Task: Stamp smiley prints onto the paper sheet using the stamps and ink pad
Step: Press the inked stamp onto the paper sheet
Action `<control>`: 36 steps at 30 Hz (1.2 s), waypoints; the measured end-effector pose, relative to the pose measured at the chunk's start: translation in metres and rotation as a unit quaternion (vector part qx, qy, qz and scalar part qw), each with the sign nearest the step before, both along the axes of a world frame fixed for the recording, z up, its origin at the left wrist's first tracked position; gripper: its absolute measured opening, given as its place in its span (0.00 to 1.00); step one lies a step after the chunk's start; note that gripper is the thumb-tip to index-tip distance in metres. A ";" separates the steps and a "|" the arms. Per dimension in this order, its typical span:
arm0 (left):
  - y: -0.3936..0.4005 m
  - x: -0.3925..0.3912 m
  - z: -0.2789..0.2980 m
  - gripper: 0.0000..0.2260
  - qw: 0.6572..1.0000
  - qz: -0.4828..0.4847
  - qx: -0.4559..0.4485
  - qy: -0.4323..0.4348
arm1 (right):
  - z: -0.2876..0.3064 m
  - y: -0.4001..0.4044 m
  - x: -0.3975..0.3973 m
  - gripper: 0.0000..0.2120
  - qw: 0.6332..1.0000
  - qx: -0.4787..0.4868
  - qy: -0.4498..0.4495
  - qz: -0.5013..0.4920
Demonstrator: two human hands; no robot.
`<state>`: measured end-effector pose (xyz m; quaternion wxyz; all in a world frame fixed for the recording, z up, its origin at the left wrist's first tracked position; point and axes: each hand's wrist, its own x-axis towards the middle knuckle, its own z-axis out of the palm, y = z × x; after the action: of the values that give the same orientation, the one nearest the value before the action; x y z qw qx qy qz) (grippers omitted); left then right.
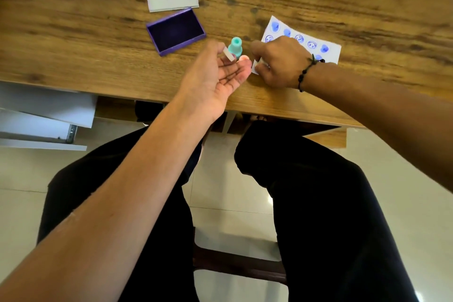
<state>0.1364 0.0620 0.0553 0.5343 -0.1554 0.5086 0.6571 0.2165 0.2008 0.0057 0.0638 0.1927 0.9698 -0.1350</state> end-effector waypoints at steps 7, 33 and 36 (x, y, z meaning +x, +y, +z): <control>0.004 0.000 0.012 0.13 1.000 0.013 0.022 -0.003 | 0.000 0.002 -0.006 0.15 0.999 0.000 -0.031 0.020; 0.011 0.006 0.023 0.12 1.000 0.000 0.023 0.016 | 0.013 -0.003 -0.004 0.07 0.989 0.078 -0.100 0.073; 0.007 0.003 0.024 0.11 0.999 0.008 0.035 0.018 | 0.022 -0.001 -0.002 0.08 0.992 0.088 -0.086 0.018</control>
<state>0.1396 0.0692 0.0797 0.5250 -0.1285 0.4939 0.6811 0.2149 0.1995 0.0275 0.1326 0.1906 0.9722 -0.0307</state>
